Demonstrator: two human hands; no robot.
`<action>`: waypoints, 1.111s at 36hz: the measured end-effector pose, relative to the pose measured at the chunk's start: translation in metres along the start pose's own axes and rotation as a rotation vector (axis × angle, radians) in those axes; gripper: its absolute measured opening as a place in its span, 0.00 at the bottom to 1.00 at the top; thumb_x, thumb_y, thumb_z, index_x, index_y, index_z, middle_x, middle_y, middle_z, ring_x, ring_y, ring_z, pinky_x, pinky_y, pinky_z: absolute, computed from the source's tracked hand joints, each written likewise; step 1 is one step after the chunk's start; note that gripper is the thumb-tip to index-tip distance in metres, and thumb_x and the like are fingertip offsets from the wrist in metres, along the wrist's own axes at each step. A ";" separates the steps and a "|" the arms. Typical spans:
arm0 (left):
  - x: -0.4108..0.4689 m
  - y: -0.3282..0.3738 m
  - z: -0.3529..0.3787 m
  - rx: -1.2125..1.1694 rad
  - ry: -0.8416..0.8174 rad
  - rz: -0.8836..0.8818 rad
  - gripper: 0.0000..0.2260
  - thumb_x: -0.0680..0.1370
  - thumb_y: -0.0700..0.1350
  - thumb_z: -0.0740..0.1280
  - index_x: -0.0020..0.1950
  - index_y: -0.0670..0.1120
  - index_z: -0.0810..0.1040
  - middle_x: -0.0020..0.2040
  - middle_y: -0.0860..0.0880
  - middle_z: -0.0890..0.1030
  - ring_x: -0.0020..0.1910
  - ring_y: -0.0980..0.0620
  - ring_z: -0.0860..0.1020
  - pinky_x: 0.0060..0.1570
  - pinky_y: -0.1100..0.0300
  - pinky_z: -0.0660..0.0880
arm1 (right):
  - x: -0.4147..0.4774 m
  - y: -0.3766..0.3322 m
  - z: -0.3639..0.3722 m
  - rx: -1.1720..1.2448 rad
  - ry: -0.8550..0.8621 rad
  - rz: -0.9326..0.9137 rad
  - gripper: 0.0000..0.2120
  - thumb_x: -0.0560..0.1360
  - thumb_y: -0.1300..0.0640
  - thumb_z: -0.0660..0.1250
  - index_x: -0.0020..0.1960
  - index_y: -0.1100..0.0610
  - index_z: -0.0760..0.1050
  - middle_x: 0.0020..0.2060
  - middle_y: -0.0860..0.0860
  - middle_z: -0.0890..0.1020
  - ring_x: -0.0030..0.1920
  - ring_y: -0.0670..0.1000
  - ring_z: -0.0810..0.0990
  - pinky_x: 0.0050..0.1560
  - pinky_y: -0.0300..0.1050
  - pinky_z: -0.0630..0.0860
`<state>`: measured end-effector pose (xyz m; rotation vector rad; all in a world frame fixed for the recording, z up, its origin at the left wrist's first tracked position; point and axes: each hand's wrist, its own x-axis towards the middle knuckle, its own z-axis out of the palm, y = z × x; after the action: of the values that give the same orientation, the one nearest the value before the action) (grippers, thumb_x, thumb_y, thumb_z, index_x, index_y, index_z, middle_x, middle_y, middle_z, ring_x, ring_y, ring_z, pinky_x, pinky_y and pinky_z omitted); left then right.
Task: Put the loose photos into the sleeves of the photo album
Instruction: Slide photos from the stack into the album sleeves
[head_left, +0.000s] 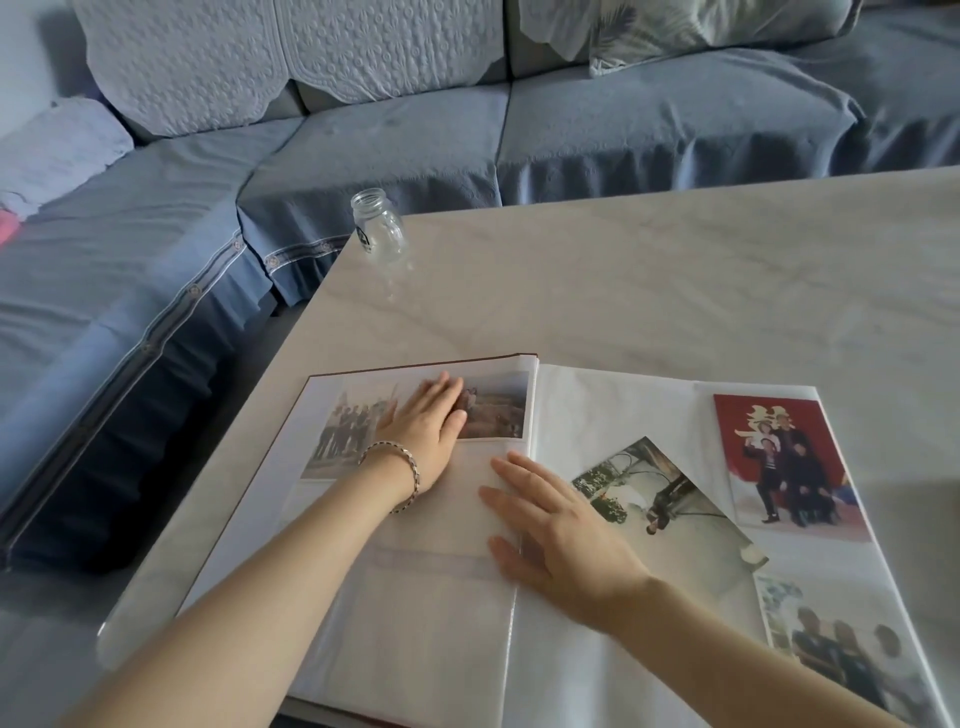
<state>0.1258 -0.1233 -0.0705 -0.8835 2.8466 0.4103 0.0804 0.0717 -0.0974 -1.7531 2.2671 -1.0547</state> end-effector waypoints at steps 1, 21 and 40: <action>0.000 0.000 -0.003 0.011 -0.002 -0.039 0.21 0.83 0.51 0.47 0.77 0.52 0.51 0.77 0.55 0.48 0.76 0.56 0.47 0.73 0.56 0.43 | 0.001 0.000 -0.006 0.032 0.038 0.037 0.20 0.78 0.44 0.54 0.57 0.54 0.78 0.60 0.53 0.77 0.63 0.53 0.74 0.60 0.50 0.74; -0.078 0.070 -0.019 -0.864 0.096 -0.189 0.07 0.76 0.38 0.65 0.41 0.48 0.79 0.33 0.50 0.78 0.30 0.55 0.75 0.32 0.63 0.73 | -0.012 0.038 -0.117 0.234 -0.020 0.850 0.06 0.75 0.56 0.68 0.43 0.56 0.82 0.32 0.48 0.80 0.31 0.47 0.76 0.28 0.34 0.72; -0.105 0.038 -0.022 -1.351 0.599 -0.414 0.04 0.78 0.33 0.61 0.51 0.38 0.72 0.36 0.42 0.77 0.21 0.57 0.75 0.20 0.66 0.71 | 0.009 -0.043 -0.051 0.469 0.152 0.521 0.14 0.75 0.53 0.67 0.60 0.50 0.74 0.50 0.40 0.80 0.50 0.40 0.79 0.50 0.28 0.72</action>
<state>0.1886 -0.0433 -0.0200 -1.9371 2.3291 2.4264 0.0888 0.0831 -0.0314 -0.8700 2.1311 -1.4622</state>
